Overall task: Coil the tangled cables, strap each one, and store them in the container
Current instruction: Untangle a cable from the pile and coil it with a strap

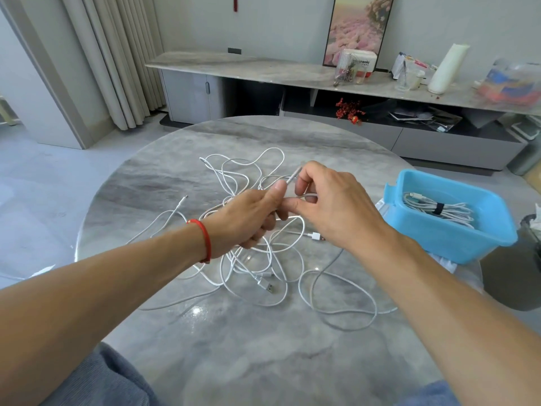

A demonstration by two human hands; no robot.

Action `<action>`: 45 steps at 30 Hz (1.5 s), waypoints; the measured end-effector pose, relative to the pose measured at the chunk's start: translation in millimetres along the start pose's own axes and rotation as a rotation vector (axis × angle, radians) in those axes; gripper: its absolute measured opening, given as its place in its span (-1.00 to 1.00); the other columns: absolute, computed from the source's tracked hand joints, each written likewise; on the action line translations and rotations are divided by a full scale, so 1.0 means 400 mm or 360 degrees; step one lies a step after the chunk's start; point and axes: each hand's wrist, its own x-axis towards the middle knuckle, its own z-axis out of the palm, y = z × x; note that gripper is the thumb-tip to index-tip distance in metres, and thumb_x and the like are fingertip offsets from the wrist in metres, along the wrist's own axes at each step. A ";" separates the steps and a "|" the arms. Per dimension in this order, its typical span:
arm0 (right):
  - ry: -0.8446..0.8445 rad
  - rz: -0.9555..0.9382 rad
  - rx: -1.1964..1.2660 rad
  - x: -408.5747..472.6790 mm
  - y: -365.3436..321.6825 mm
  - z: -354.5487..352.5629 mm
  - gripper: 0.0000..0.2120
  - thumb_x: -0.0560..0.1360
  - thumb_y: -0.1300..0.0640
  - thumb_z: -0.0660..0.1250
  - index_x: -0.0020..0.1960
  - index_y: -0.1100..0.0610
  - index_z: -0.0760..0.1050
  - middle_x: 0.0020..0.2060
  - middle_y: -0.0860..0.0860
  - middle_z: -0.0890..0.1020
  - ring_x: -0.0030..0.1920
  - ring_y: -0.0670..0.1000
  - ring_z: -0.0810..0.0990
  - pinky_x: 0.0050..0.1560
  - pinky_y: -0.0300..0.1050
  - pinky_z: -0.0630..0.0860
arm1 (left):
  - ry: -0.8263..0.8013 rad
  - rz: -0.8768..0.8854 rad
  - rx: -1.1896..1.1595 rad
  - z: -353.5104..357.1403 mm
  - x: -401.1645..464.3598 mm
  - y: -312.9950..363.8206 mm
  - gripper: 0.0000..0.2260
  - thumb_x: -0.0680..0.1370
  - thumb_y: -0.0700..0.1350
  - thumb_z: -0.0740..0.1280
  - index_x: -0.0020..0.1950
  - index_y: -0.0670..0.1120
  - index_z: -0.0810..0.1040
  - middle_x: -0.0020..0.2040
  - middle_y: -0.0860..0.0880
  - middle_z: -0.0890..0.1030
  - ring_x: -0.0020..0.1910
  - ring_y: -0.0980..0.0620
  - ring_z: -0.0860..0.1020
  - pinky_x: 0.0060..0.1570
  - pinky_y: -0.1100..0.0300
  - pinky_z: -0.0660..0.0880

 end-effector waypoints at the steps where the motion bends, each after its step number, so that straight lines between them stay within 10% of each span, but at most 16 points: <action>1: -0.0024 0.0020 0.0084 0.001 0.006 -0.002 -0.75 0.51 -0.14 0.48 -0.07 -0.06 0.45 -0.27 -0.15 0.59 -0.23 -0.18 0.56 -0.22 -0.15 0.43 | 0.0095 0.0162 0.0371 -0.008 -0.002 -0.006 -0.50 0.58 0.34 0.07 -0.19 -0.05 0.50 -0.42 0.07 0.38 -0.51 0.12 0.29 -0.47 0.26 0.28; 10: -0.0071 0.0155 -0.0049 -0.012 0.070 -0.037 -0.94 0.53 0.01 0.50 -0.09 -0.03 0.68 -0.31 -0.16 0.60 -0.33 -0.21 0.50 -0.37 -0.40 0.29 | 0.0287 0.0372 0.0929 -0.045 0.015 -0.048 -0.54 0.66 0.19 0.11 -0.31 -0.08 0.35 -0.41 0.04 0.41 -0.45 0.10 0.32 -0.34 0.22 0.34; 21: 0.0012 0.0390 0.1152 -0.009 0.037 -0.005 -0.99 0.57 0.22 0.47 -0.04 0.15 0.66 -0.33 0.10 0.72 -0.31 0.12 0.74 -0.16 -0.06 0.69 | -0.0152 0.0153 -0.0093 -0.002 0.001 -0.045 -0.56 0.68 0.19 0.05 0.22 -0.01 0.62 -0.04 -0.12 0.63 -0.54 0.08 0.14 -0.54 0.31 0.14; 29: -0.0032 0.0387 0.1325 -0.009 0.043 -0.011 -0.88 0.55 0.24 0.48 0.08 0.14 0.63 -0.32 0.09 0.73 -0.28 0.09 0.75 -0.09 -0.06 0.72 | -0.0556 0.0023 -0.0317 -0.010 -0.003 -0.033 -0.54 0.67 0.22 0.05 0.12 -0.09 0.58 -0.33 0.00 0.26 -0.47 0.08 0.07 -0.50 0.28 0.08; 45: 0.0145 0.0145 0.0707 -0.010 0.034 -0.004 -0.92 0.56 0.05 0.49 -0.08 0.03 0.72 -0.41 0.00 0.69 -0.44 -0.01 0.68 -0.28 -0.13 0.66 | -0.0779 -0.0210 -0.0350 -0.017 -0.012 -0.033 -0.63 0.65 0.23 0.13 -0.18 0.00 0.41 -0.33 0.04 0.16 -0.45 0.09 0.06 -0.51 0.24 0.04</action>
